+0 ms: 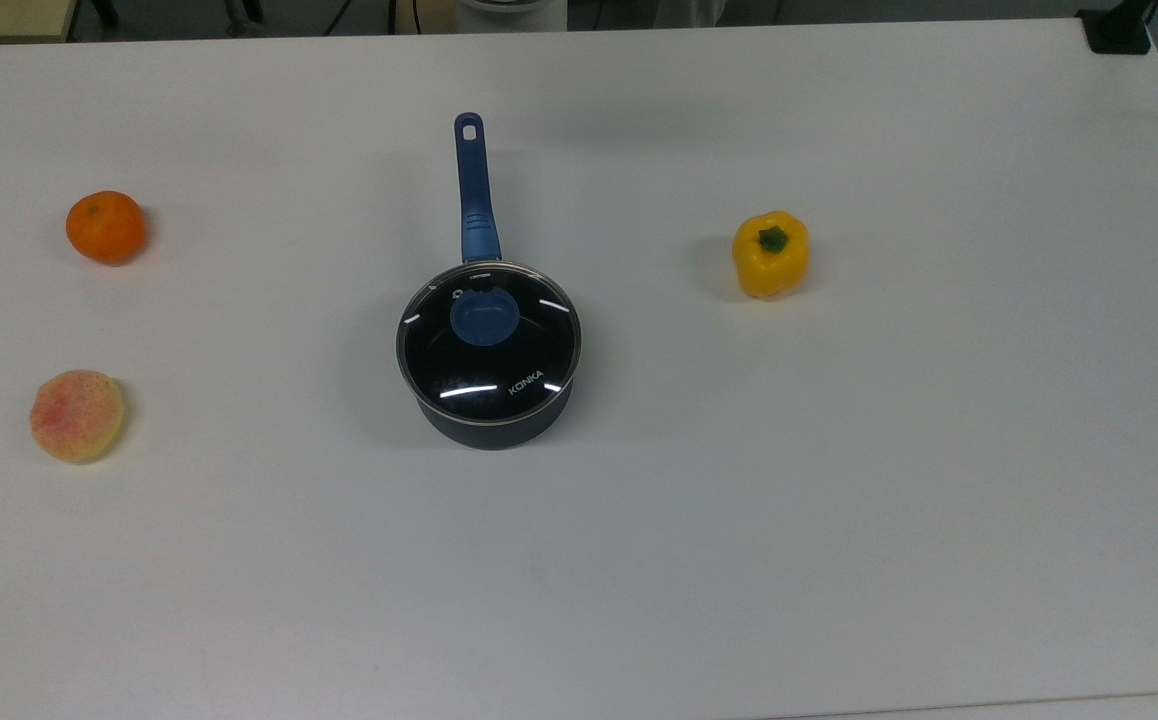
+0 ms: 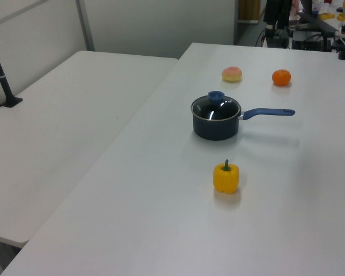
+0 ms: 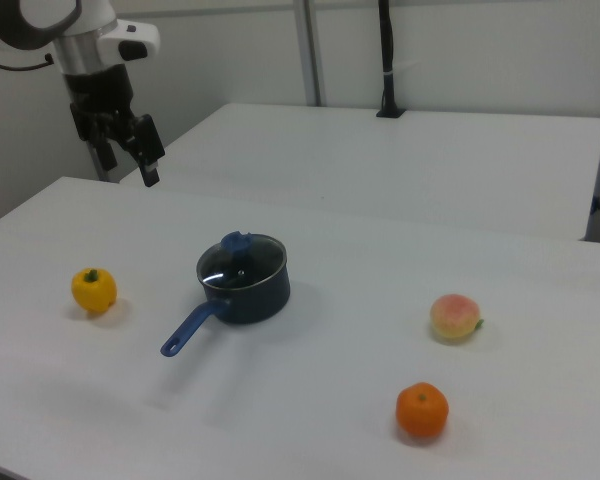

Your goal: Close lid

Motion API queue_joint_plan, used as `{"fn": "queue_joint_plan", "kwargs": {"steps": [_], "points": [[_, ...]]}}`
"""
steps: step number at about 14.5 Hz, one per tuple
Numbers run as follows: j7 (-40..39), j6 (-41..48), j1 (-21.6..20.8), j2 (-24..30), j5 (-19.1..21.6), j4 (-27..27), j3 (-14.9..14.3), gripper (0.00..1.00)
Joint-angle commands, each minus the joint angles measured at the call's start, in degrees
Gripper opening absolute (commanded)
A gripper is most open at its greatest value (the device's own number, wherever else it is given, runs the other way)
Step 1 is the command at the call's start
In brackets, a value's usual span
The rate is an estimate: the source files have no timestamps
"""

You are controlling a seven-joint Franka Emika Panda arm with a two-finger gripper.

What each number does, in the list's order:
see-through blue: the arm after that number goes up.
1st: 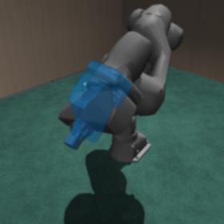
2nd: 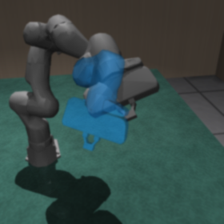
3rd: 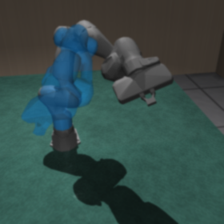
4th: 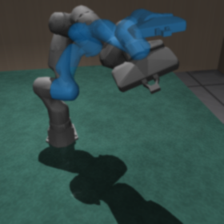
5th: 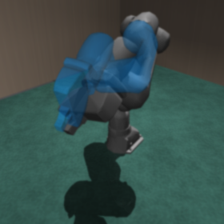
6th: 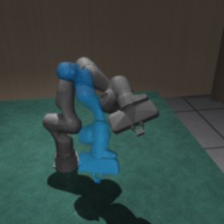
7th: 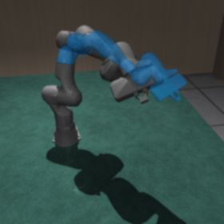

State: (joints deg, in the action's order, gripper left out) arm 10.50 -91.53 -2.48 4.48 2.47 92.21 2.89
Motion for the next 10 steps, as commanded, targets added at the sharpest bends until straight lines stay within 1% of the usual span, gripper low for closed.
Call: {"fn": "queue_joint_plan", "kwargs": {"steps": [1, 2, 3, 4, 10], "points": [[-4.2, -4.6, -0.4, 0.4, 0.5, 3.6, 0.1, 1.00], [-10.1, -5.4, -0.3, -0.3, 0.4, 3.2, -0.9, 1.00], [-18.3, -4.8, -0.3, -0.1, 0.4, 3.2, -2.2, 1.00], [-20.8, -4.5, -0.3, 0.1, 0.9, 3.2, -2.5, 1.00], [-19.7, -3.8, -0.4, -0.1, 1.0, 3.2, -2.5, 1.00]]}}
